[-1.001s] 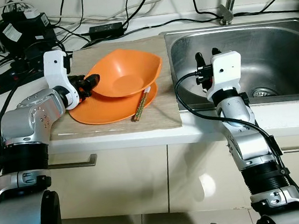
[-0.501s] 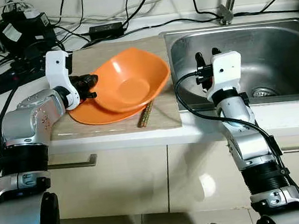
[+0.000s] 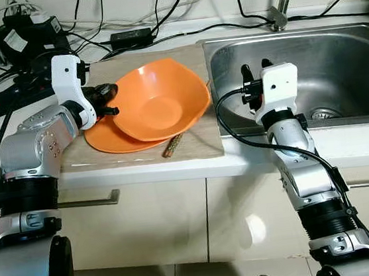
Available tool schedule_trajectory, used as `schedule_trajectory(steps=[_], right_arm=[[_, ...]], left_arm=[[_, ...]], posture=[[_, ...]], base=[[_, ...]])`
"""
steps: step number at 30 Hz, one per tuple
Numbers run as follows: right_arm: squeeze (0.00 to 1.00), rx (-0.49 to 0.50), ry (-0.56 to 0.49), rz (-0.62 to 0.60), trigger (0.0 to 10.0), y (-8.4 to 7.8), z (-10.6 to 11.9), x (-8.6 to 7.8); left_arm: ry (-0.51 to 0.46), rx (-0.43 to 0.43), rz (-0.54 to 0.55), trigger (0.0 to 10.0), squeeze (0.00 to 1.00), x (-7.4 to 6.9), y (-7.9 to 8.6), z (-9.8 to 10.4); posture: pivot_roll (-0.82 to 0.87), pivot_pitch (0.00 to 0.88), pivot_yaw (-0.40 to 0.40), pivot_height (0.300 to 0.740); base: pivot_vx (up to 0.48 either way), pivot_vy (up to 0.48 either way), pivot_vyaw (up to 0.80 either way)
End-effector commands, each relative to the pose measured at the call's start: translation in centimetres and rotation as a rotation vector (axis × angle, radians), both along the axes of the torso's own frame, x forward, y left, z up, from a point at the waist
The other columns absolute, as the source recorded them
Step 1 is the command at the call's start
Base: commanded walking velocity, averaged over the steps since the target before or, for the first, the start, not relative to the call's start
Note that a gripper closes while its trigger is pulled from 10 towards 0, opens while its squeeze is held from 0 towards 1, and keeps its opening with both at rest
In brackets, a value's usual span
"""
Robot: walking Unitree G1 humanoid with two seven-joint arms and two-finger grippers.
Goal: Kitchen organization
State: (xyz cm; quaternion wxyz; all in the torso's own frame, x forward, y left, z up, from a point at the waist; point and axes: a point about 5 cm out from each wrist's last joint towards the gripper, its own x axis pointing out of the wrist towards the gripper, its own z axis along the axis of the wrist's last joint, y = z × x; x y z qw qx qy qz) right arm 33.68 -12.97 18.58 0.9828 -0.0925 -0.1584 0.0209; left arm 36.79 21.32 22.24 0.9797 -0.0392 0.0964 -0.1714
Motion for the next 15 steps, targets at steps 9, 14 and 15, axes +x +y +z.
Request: schedule_trajectory(steps=[9,14,15], right_arm=[[0.00,0.013,-0.001,-0.006,10.0,0.0,0.1,-0.1],[0.00,0.016,0.001,-0.006,10.0,0.0,0.0,-0.1],[0.00,0.017,0.001,-0.006,10.0,0.0,0.0,-0.1]], left_arm=[[-0.032,0.024,0.060,0.0,0.00,0.5,0.7,1.1],[-0.069,0.024,0.085,0.0,0.00,0.7,0.9,2.1],[-0.075,0.023,0.092,0.0,0.00,0.8,1.0,2.2]], posture=[[-0.10,0.000,0.070,0.707],[-0.09,0.000,0.071,0.707],[-0.09,0.000,0.071,0.707]], base=[[0.000,0.000,0.00],[0.000,0.000,0.00],[0.000,0.000,0.00]])
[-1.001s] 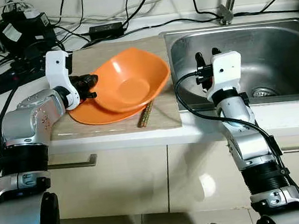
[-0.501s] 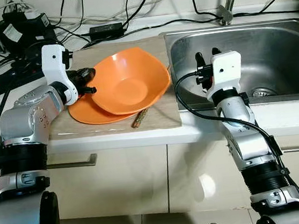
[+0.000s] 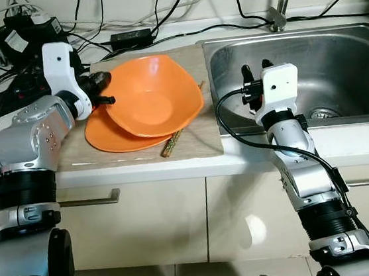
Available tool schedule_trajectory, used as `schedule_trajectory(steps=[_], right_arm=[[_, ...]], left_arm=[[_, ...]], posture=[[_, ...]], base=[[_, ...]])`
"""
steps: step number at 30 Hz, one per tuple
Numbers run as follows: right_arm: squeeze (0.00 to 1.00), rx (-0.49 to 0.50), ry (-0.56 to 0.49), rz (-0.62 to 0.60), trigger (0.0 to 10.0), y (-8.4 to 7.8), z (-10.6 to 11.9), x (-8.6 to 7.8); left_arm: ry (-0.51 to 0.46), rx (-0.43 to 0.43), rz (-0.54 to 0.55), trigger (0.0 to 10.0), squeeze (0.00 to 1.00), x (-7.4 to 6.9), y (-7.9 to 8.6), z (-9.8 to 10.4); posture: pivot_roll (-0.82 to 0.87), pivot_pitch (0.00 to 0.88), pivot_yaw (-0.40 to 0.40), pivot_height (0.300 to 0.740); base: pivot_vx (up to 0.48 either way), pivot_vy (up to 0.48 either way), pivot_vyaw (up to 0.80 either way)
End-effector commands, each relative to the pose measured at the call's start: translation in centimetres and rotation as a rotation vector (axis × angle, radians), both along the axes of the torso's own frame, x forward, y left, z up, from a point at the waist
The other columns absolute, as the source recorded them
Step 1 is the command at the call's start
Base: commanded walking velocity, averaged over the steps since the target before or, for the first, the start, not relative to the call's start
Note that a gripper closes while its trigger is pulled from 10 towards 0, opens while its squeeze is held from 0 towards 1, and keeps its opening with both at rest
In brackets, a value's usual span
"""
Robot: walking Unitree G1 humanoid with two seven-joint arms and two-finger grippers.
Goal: Kitchen organization
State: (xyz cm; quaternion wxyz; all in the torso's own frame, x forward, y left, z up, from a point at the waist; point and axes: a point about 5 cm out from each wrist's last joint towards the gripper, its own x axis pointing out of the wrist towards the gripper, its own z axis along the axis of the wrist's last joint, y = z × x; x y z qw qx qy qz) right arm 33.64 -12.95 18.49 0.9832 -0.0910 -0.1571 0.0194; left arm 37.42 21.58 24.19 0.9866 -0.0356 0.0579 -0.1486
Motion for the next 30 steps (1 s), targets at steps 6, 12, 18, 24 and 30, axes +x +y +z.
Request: schedule_trajectory(steps=[6,12,18,24,30], right_arm=[[0.00,0.025,0.008,0.002,10.0,0.2,-0.1,-0.1],[0.00,0.031,0.011,0.004,10.0,0.2,-0.1,-0.1],[0.00,0.042,0.013,0.003,10.0,0.3,-0.1,0.0],[0.00,0.091,0.039,0.007,10.0,0.3,-0.3,0.2],[0.00,0.166,0.077,0.023,10.0,0.4,-0.6,0.6]], left_arm=[[-0.040,0.009,0.061,0.0,0.00,0.4,0.8,1.6],[-0.070,-0.017,0.074,0.0,0.00,0.6,0.8,2.7],[-0.090,-0.022,0.079,0.0,0.00,0.7,0.8,3.5],[-0.127,-0.025,0.072,0.0,0.00,0.7,0.5,4.8],[-0.148,-0.022,0.067,0.0,0.00,0.7,0.3,5.6]], posture=[[-0.09,0.000,0.071,0.707],[-0.09,0.000,0.074,0.707],[-0.09,0.000,0.075,0.707],[-0.09,0.000,0.075,0.707],[-0.08,0.000,0.075,0.707]], base=[[0.000,0.000,0.00],[0.000,0.000,0.00],[0.000,0.000,0.00],[0.000,0.000,0.00],[0.000,0.000,0.00]])
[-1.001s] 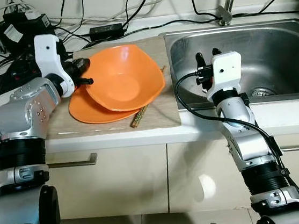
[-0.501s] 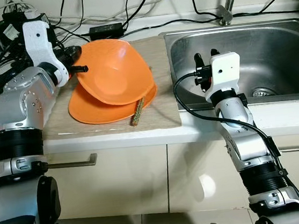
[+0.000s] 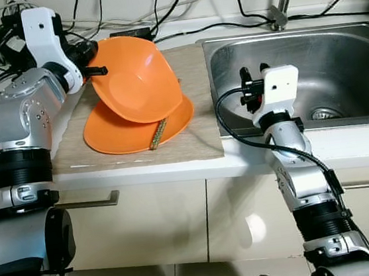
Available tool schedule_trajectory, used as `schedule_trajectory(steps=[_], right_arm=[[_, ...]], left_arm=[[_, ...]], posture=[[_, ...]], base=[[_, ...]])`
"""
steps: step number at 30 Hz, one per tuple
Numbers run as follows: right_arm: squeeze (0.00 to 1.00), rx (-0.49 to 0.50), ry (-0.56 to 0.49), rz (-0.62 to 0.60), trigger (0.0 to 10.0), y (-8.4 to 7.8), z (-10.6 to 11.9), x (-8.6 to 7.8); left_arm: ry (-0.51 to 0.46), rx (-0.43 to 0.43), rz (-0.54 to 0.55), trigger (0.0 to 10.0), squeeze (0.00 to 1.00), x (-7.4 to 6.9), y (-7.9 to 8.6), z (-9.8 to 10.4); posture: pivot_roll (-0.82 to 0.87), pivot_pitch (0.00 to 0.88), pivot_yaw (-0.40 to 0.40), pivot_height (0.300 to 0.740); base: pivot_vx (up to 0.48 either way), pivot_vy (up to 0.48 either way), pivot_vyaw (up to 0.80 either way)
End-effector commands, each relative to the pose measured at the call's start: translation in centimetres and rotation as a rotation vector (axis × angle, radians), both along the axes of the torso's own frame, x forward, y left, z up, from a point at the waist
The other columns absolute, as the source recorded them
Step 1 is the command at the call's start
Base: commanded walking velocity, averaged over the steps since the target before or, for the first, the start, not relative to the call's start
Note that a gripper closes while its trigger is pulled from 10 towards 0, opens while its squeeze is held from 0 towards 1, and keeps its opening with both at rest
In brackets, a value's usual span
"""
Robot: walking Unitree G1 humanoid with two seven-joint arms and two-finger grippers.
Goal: Kitchen organization
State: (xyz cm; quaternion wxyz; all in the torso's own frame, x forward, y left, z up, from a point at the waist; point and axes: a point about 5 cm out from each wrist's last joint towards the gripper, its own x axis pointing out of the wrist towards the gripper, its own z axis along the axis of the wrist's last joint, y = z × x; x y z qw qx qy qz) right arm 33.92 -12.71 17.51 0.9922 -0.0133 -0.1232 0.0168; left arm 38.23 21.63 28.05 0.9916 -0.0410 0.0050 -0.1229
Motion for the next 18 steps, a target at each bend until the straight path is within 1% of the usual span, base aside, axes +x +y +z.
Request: schedule_trajectory(steps=[1,2,4,6,9,13,18], right_arm=[[0.00,0.019,0.007,0.014,10.0,0.2,0.4,0.4],[0.00,0.050,0.019,0.024,10.0,0.4,0.3,0.4],[0.00,0.062,0.023,0.027,10.0,0.4,0.3,0.5],[0.00,0.098,0.042,0.034,10.0,0.4,0.1,0.6],[0.00,0.179,0.079,0.056,10.0,0.6,-0.3,0.9],[0.00,0.209,0.081,0.074,10.0,0.8,-0.3,1.0],[0.00,0.293,0.097,0.101,10.0,0.9,-0.3,1.1]], left_arm=[[-0.050,0.001,0.012,0.0,0.00,-0.1,0.3,1.9],[-0.054,0.001,0.013,0.0,0.00,-0.1,0.3,2.1],[-0.055,0.001,0.013,0.0,0.00,-0.1,0.3,2.1],[-0.056,-0.001,0.011,0.0,0.00,-0.1,0.3,2.2],[-0.062,-0.004,0.013,0.0,0.00,-0.1,0.3,2.4],[-0.068,-0.003,0.014,0.0,0.00,-0.2,0.3,2.7],[-0.077,-0.003,0.011,0.0,0.00,-0.2,0.2,3.0]], posture=[[-0.08,0.000,0.075,0.707],[-0.08,0.000,0.074,0.707],[-0.08,0.000,0.075,0.707],[-0.08,0.000,0.075,0.707],[-0.07,0.000,0.075,0.707],[-0.07,0.000,0.074,0.707],[-0.07,0.000,0.075,0.707]], base=[[0.000,0.000,0.00],[0.000,0.000,0.00],[0.000,0.000,0.00],[0.000,0.000,0.00],[0.000,0.000,0.00],[0.000,0.000,0.00],[0.000,0.000,0.00]])
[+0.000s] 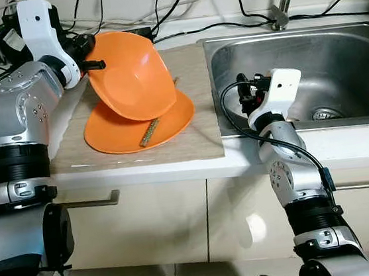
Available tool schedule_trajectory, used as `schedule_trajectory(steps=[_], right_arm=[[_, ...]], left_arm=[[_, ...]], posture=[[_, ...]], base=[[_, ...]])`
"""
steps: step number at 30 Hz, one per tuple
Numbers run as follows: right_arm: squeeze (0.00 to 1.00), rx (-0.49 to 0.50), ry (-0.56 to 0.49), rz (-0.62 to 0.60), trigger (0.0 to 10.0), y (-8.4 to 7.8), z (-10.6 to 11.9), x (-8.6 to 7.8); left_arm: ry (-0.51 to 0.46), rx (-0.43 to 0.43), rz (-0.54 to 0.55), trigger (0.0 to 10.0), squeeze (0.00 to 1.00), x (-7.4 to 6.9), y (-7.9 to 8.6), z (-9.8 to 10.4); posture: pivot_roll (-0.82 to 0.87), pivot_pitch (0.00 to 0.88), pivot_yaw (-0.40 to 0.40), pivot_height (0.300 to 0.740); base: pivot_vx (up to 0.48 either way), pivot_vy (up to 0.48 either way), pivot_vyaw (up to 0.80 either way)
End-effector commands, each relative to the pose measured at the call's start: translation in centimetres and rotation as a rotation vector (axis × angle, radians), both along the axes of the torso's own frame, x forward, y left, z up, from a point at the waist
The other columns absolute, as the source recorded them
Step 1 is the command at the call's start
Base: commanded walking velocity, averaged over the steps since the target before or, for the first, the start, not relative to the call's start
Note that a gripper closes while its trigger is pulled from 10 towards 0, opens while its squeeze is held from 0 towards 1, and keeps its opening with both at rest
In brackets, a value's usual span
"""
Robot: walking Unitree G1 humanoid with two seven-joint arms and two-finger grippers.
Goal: Kitchen organization
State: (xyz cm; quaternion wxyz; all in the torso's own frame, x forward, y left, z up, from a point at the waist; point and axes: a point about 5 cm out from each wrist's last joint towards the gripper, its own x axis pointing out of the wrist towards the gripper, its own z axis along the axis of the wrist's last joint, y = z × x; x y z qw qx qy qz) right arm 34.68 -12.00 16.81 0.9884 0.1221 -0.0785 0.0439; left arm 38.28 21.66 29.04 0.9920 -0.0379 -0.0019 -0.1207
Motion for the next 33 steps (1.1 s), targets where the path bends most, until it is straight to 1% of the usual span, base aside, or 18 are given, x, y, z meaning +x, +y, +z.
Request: schedule_trajectory(steps=[1,6,7,11,15,17,23,27,29,31,33], right_arm=[[0.00,0.069,0.016,0.029,10.0,0.3,0.3,0.4],[0.00,0.069,0.000,0.054,10.0,0.7,0.7,0.5],[0.00,0.070,-0.005,0.065,10.0,0.9,0.8,0.5],[0.00,0.080,-0.003,0.076,10.0,1.0,0.8,0.6],[0.00,0.116,0.018,0.110,10.0,1.2,0.4,0.6],[0.00,0.118,0.023,0.115,10.0,1.3,0.3,0.6],[0.00,0.131,0.043,0.135,10.0,1.6,-0.2,0.6],[0.00,0.165,0.059,0.164,10.0,2.1,-0.5,0.7],[0.00,0.191,0.045,0.199,10.0,2.8,0.0,0.8],[0.00,0.224,0.008,0.247,10.0,3.5,1.2,0.7],[0.00,0.253,-0.014,0.274,10.0,3.8,2.0,0.6]], left_arm=[[-0.067,-0.008,0.004,0.0,0.00,-0.3,0.2,2.2],[-0.077,-0.009,-0.002,0.0,0.00,-0.3,0.0,2.7],[-0.086,-0.012,-0.010,0.0,0.00,-0.3,-0.2,3.0],[-0.096,-0.014,-0.015,0.0,0.00,-0.4,-0.4,3.4],[-0.119,-0.022,-0.025,0.0,0.00,-0.6,-0.6,4.3],[-0.123,-0.021,-0.027,0.0,0.00,-0.6,-0.7,4.5],[-0.152,-0.022,-0.052,0.0,0.00,-0.9,-1.3,5.7],[-0.169,-0.024,-0.064,0.0,0.00,-1.0,-1.7,6.4],[-0.177,-0.027,-0.071,0.0,0.00,-1.0,-1.9,6.8],[-0.182,-0.029,-0.079,0.0,0.00,-1.1,-2.1,7.1],[-0.185,-0.029,-0.083,0.0,0.00,-1.2,-2.2,7.3]], posture=[[-0.07,0.000,0.075,0.707],[-0.06,0.000,0.076,0.707],[-0.06,0.000,0.076,0.707],[-0.06,0.000,0.076,0.707],[-0.06,0.000,0.076,0.707],[-0.06,0.000,0.076,0.707],[-0.06,0.000,0.079,0.707],[-0.06,0.000,0.082,0.707],[-0.05,0.000,0.084,0.707],[-0.05,0.000,0.085,0.707],[-0.05,0.000,0.085,0.707]], base=[[0.000,0.000,0.00],[0.000,0.000,0.00],[0.000,0.000,0.00],[0.000,0.000,0.00],[0.000,0.000,0.00],[0.000,0.000,0.00],[0.000,0.000,0.00],[0.000,0.000,0.00],[0.000,0.000,0.00],[0.000,0.000,0.00],[0.000,0.000,0.00]])
